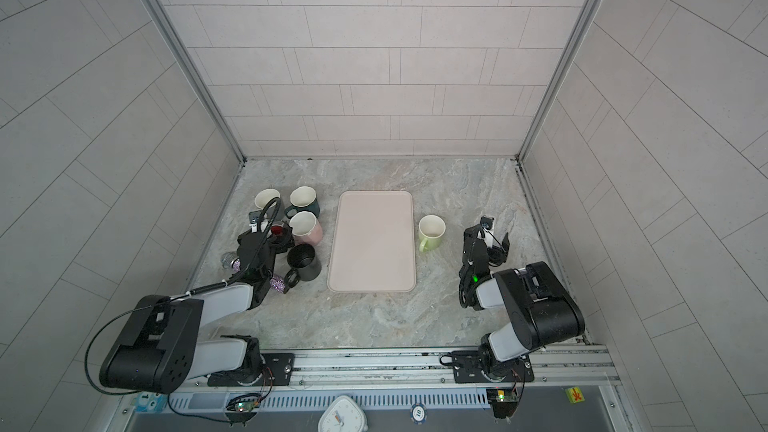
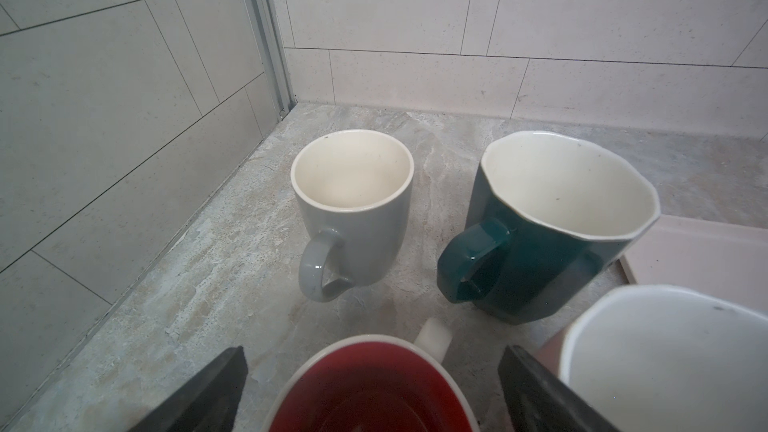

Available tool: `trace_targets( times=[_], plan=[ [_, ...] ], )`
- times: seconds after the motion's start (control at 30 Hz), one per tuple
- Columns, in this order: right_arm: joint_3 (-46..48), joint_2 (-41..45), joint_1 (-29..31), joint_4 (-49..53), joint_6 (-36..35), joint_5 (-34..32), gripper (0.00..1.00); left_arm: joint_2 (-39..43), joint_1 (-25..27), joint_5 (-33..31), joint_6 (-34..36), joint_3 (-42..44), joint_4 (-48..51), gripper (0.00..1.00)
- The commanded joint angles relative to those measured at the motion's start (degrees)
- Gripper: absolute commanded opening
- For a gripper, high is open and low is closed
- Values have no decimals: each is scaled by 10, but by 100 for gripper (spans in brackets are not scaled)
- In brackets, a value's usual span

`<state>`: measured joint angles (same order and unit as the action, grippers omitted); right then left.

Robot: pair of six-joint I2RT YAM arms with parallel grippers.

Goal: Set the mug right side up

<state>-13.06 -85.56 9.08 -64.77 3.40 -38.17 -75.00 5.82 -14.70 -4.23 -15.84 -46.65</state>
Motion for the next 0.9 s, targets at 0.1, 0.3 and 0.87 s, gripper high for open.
trace_targets(
  times=[0.1, 0.3, 0.87],
  plan=[
    [-13, 5, -7, 9, 8, 10, 88, -7, -13, 7, 6, -1, -18, 100],
    [-29, -8, -9, 21, -17, 73, 88, -23, -38, 28, 1, -6, -31, 100],
    [-74, -45, -18, 88, -24, 130, 89, -134, -83, 118, -5, -4, -156, 100]
  ],
)
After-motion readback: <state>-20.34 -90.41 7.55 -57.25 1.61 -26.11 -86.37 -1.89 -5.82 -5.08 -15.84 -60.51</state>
